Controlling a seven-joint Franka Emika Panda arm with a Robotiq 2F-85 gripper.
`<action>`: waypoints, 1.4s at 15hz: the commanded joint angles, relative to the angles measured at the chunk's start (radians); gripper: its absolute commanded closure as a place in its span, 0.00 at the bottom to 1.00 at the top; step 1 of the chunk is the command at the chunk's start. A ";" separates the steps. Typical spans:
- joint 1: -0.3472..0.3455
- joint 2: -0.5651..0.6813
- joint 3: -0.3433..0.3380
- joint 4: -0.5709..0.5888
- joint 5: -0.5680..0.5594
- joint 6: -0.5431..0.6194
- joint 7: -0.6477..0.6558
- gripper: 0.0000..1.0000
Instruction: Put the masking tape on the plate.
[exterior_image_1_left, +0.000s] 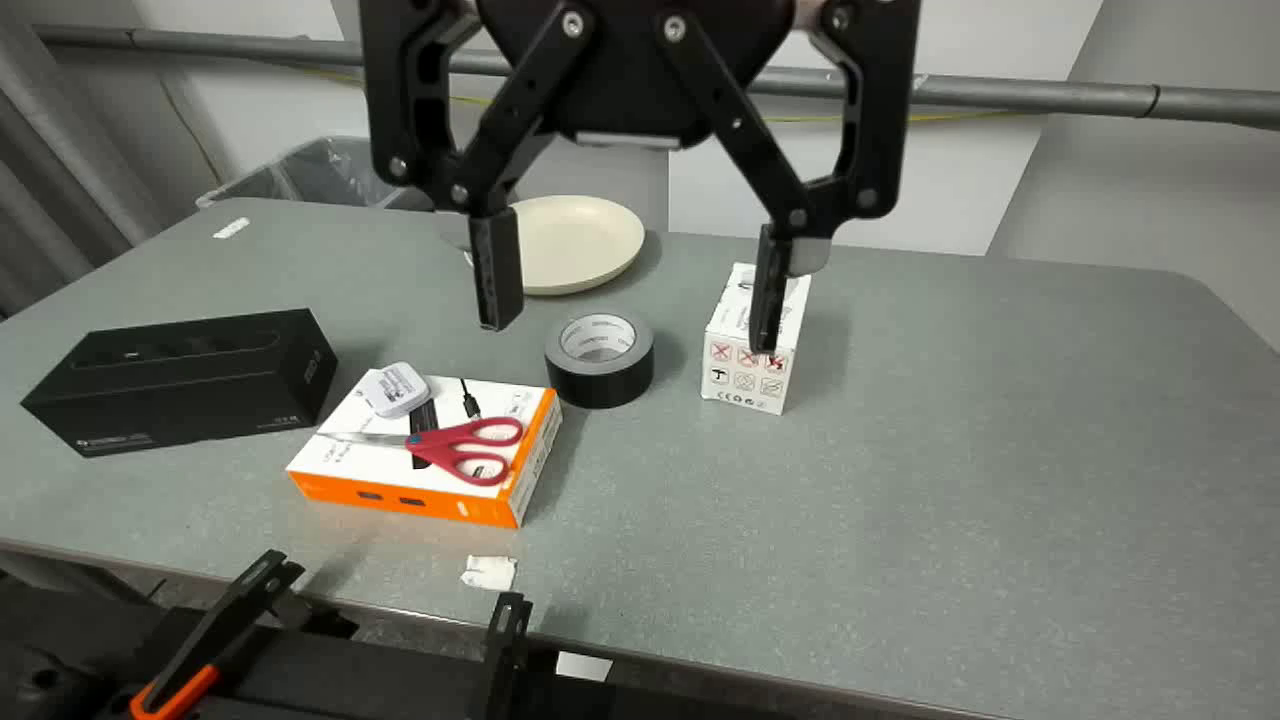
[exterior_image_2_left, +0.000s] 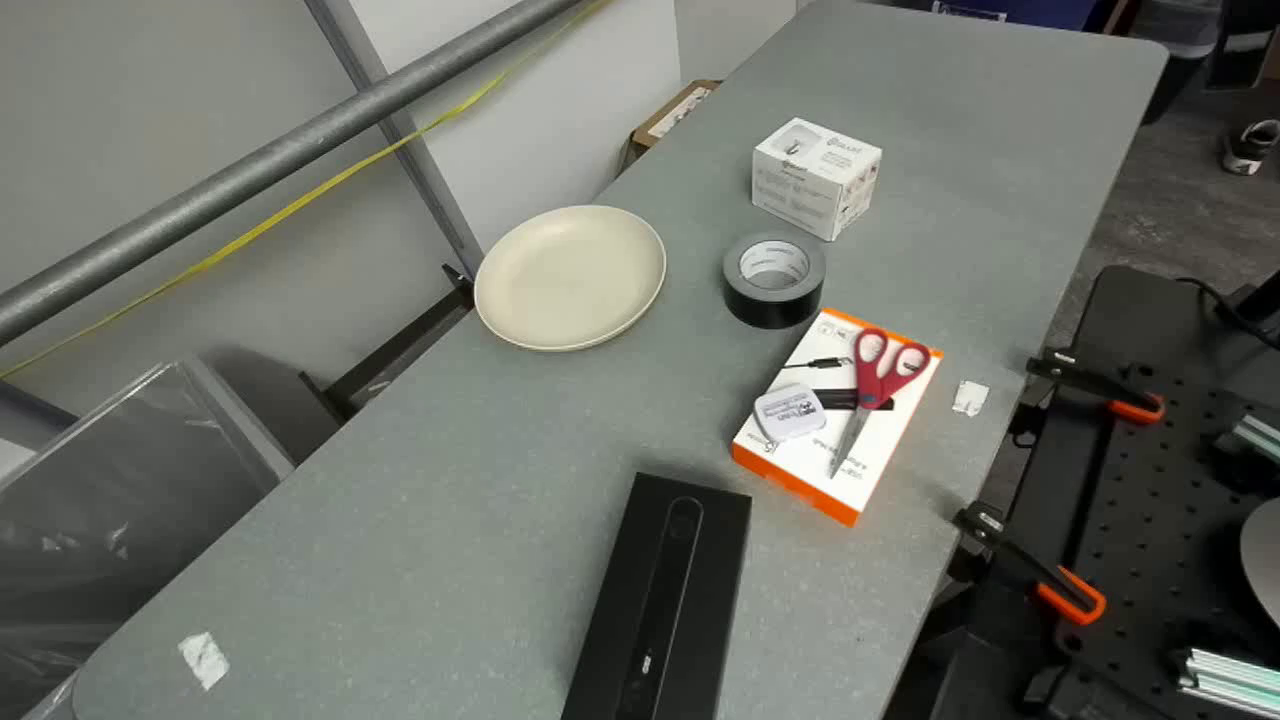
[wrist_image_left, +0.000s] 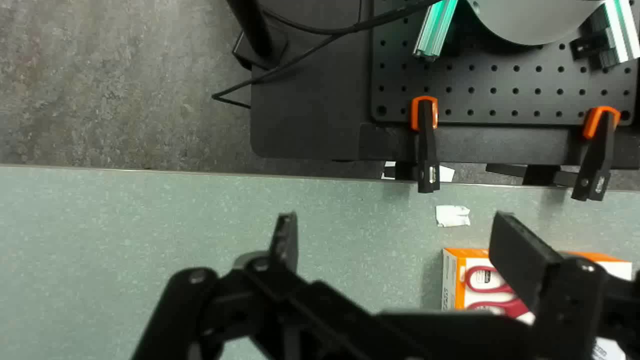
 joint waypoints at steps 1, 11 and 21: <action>0.000 0.000 0.001 0.001 0.001 -0.003 0.000 0.00; 0.069 0.162 0.022 0.031 0.183 0.231 0.118 0.00; 0.107 0.428 0.132 0.062 0.272 0.547 0.237 0.00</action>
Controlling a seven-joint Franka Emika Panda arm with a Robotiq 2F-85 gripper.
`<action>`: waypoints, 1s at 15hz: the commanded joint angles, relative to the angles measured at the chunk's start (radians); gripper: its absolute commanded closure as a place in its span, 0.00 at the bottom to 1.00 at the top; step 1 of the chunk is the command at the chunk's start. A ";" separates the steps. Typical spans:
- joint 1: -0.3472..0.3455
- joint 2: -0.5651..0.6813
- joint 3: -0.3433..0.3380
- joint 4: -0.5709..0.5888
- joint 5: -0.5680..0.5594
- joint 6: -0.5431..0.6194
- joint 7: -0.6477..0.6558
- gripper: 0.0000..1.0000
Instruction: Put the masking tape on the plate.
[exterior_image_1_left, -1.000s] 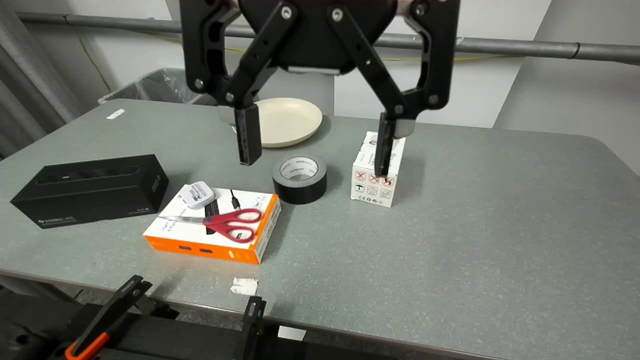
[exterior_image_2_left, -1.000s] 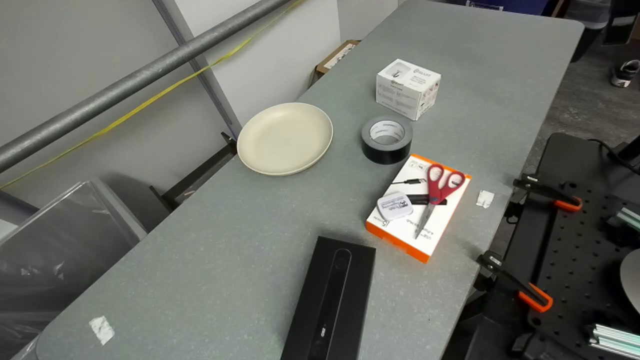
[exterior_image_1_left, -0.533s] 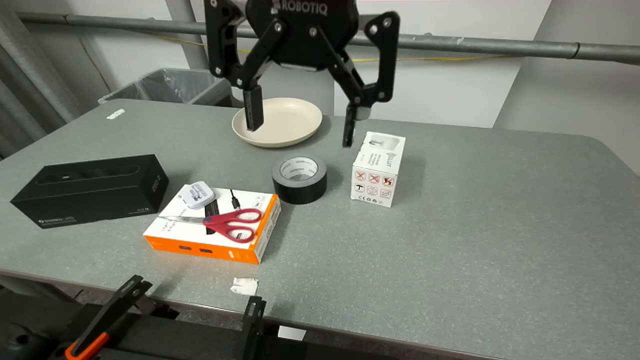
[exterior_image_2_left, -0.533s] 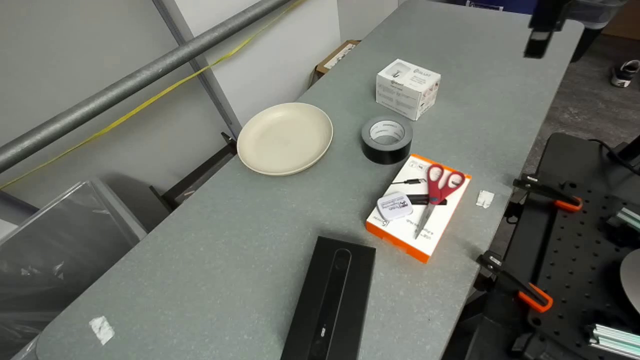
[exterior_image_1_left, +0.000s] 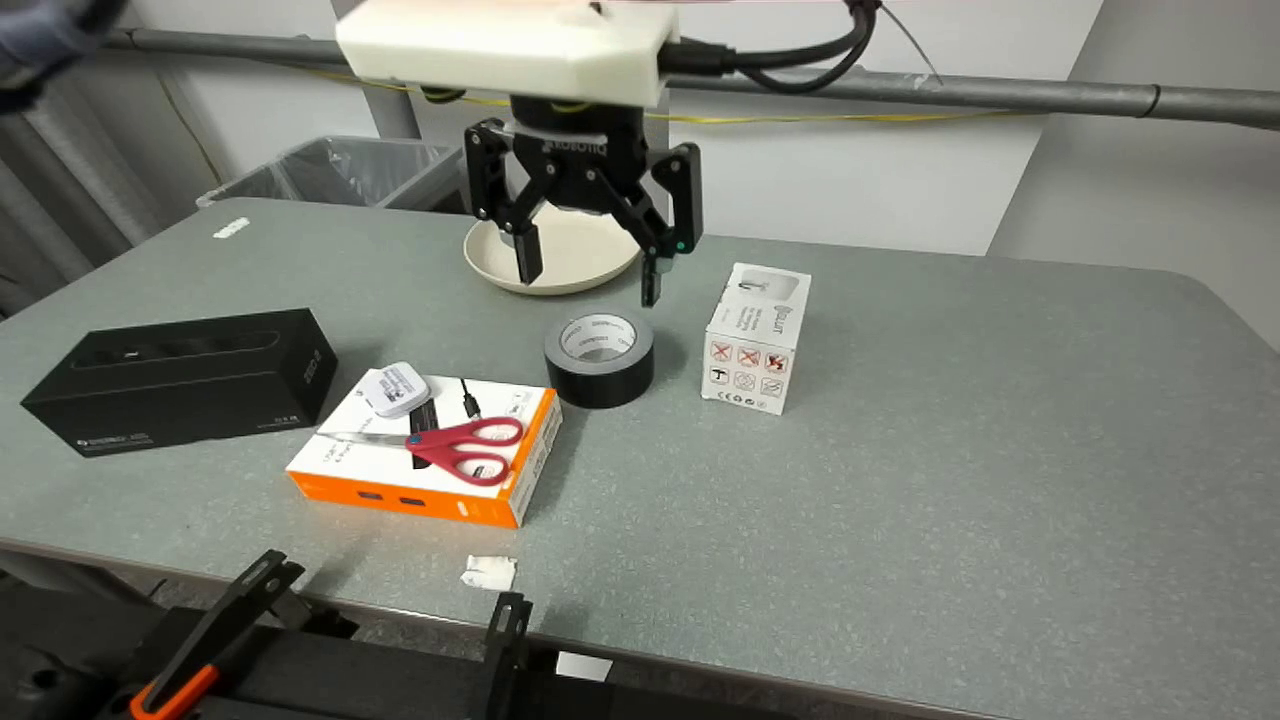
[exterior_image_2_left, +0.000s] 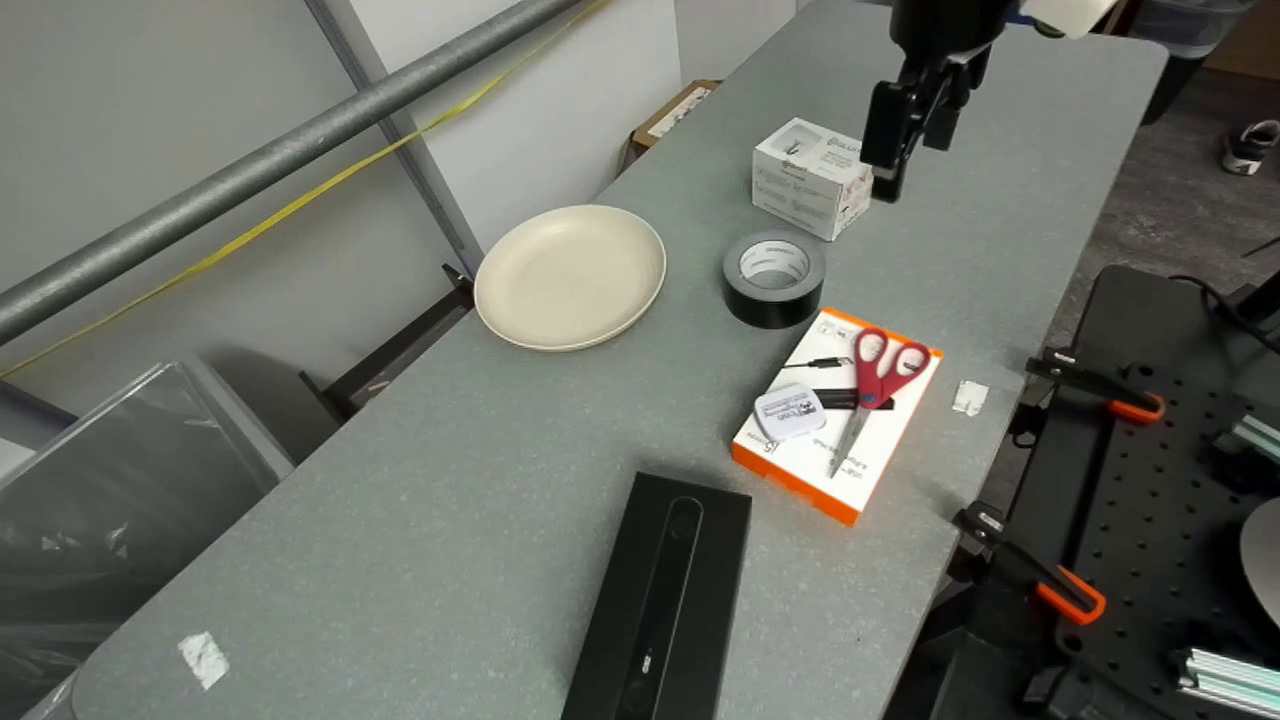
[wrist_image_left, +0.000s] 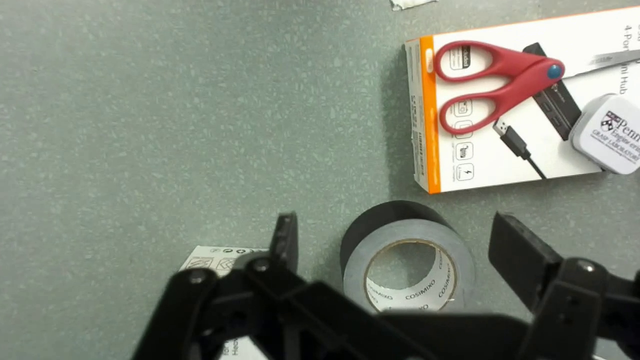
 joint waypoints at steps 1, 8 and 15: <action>-0.010 0.012 0.011 0.009 0.002 -0.001 0.000 0.00; 0.001 0.140 0.012 0.052 0.058 0.102 -0.001 0.00; -0.008 0.363 0.042 0.118 0.110 0.331 0.063 0.00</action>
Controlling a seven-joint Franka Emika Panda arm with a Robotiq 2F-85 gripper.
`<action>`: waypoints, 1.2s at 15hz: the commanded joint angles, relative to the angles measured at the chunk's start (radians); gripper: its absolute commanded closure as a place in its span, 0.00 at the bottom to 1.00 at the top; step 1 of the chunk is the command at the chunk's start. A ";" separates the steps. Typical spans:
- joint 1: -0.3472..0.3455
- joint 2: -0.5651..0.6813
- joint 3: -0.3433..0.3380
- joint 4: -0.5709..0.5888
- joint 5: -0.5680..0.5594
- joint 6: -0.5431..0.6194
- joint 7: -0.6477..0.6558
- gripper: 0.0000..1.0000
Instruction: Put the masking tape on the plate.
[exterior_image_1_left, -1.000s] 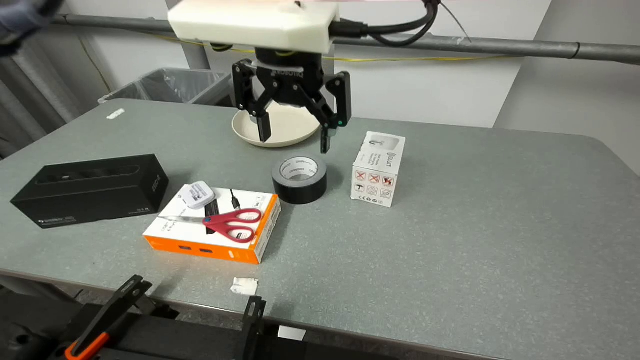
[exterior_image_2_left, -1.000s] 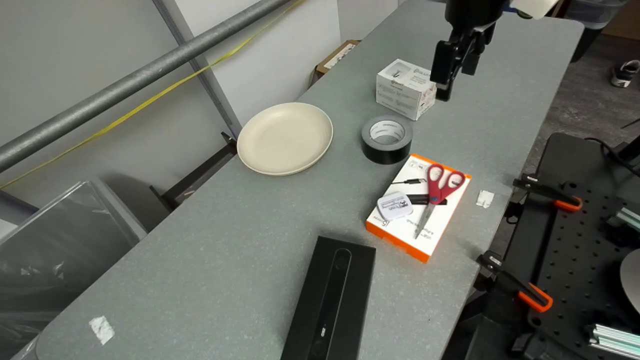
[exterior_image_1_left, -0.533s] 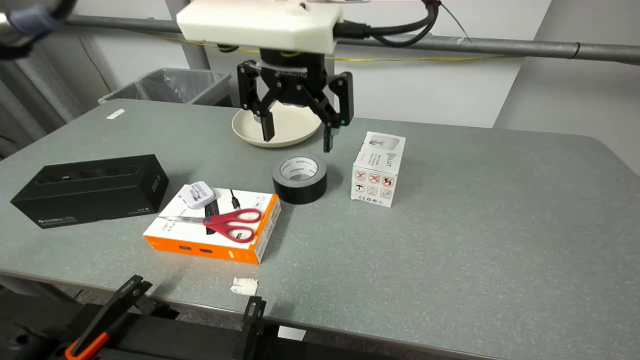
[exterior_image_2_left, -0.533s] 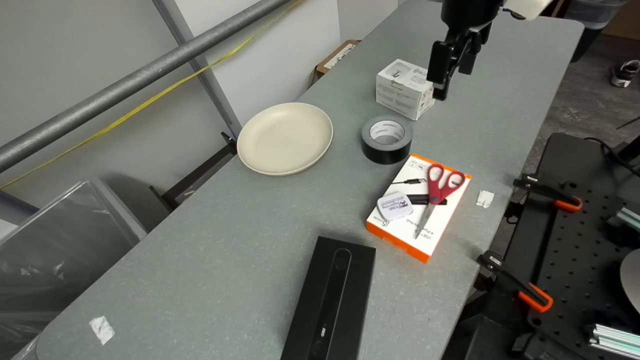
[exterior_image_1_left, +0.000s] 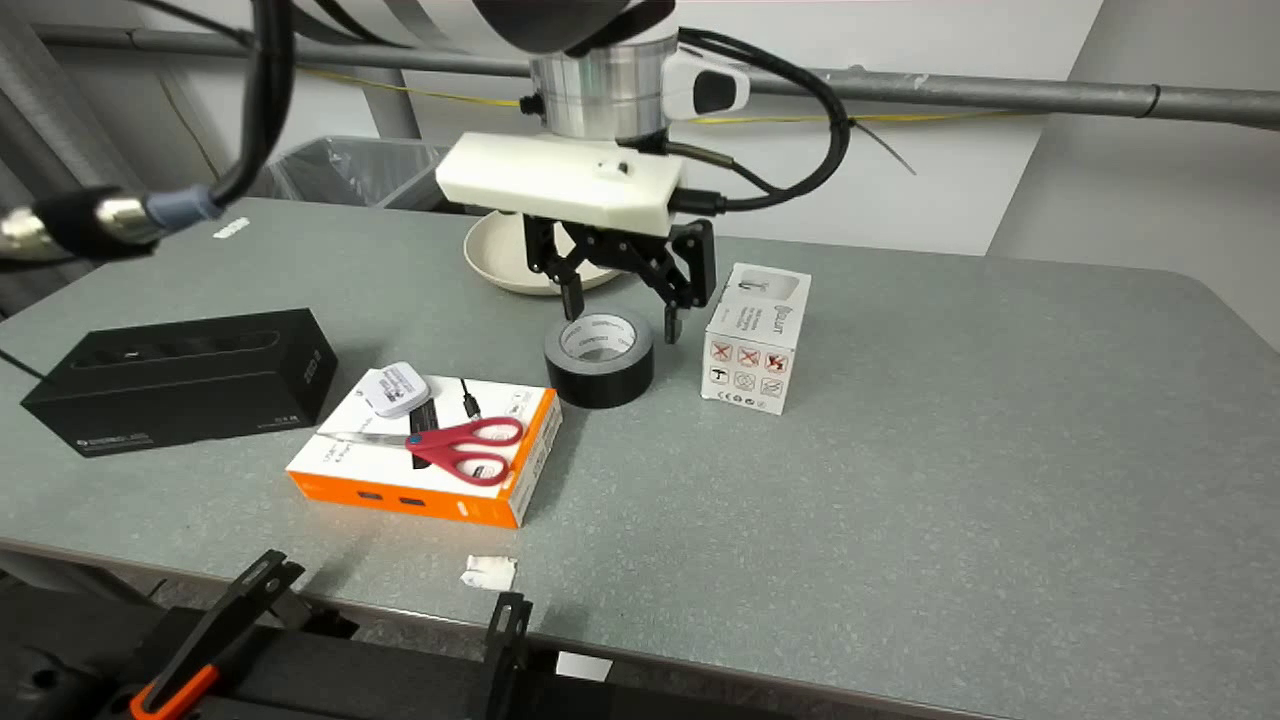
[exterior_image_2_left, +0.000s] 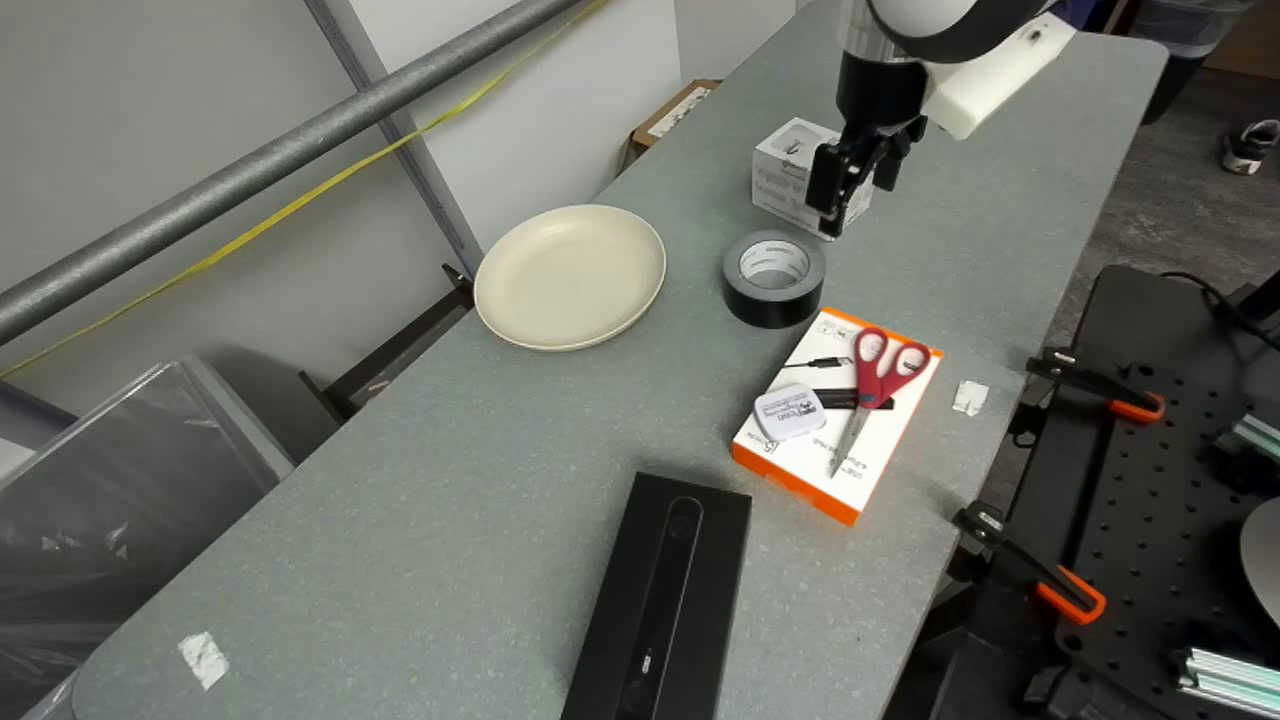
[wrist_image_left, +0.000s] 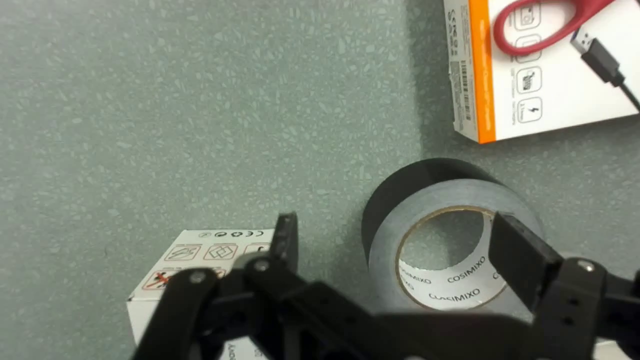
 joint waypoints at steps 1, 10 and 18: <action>-0.008 0.137 0.031 0.077 0.049 0.083 0.042 0.00; -0.035 0.346 0.067 0.231 0.056 0.094 0.080 0.26; -0.109 0.300 0.125 0.241 0.099 0.020 0.023 0.90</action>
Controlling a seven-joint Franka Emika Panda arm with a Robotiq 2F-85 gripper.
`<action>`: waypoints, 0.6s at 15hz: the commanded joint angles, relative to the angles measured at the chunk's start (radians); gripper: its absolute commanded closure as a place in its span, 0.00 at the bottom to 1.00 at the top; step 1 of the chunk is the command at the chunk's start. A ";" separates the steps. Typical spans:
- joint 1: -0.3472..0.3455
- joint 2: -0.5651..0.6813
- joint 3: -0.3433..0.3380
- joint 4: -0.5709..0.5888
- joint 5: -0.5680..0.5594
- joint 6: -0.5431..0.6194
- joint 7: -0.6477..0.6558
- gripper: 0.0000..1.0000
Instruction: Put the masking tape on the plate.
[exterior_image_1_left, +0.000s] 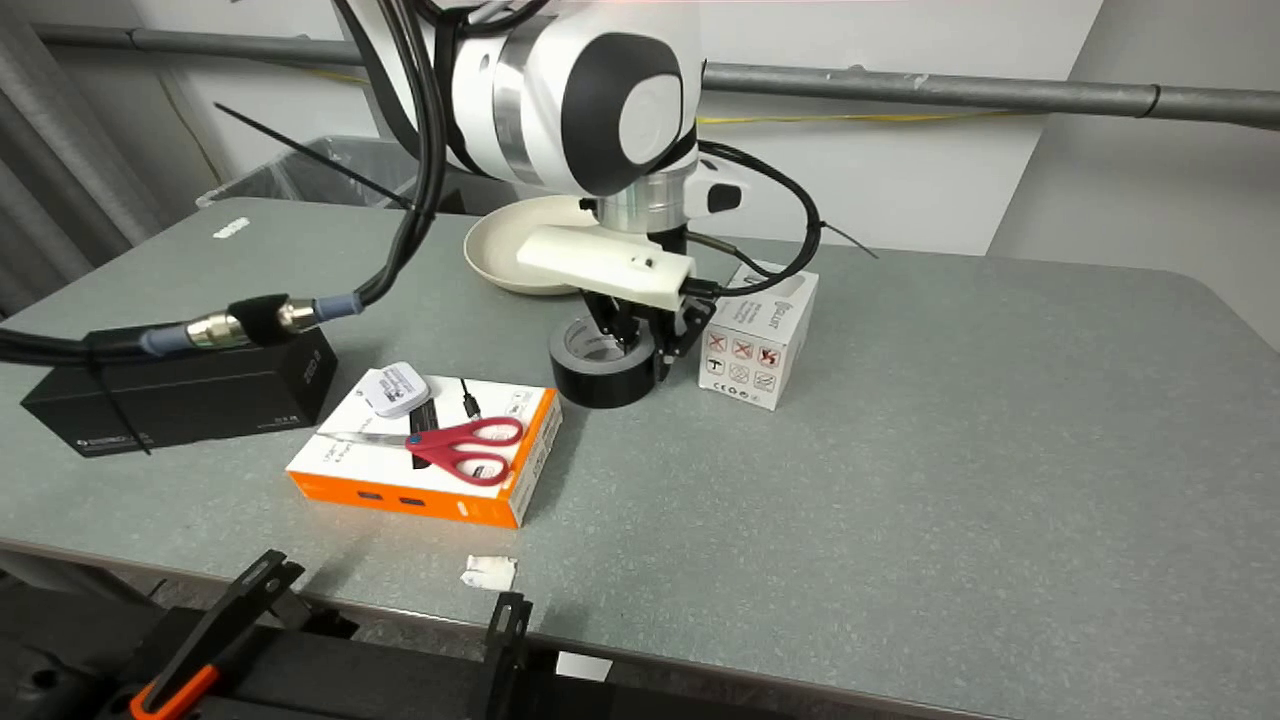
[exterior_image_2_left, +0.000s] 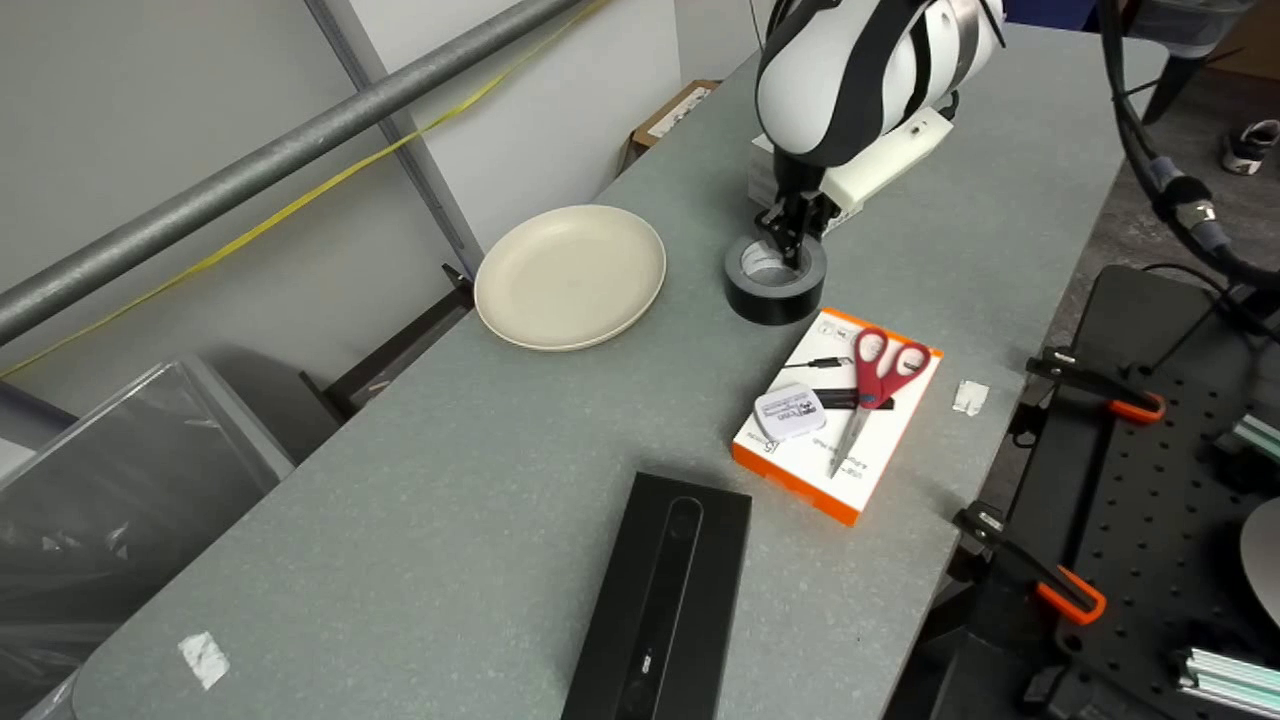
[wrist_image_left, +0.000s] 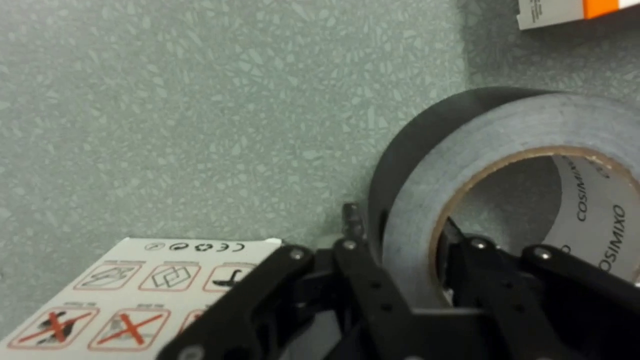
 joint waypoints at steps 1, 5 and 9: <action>-0.068 -0.096 0.059 -0.024 0.069 -0.081 -0.080 0.97; -0.110 -0.243 0.106 -0.066 0.170 -0.084 -0.168 0.94; -0.069 -0.301 0.087 -0.027 0.211 -0.114 -0.168 0.94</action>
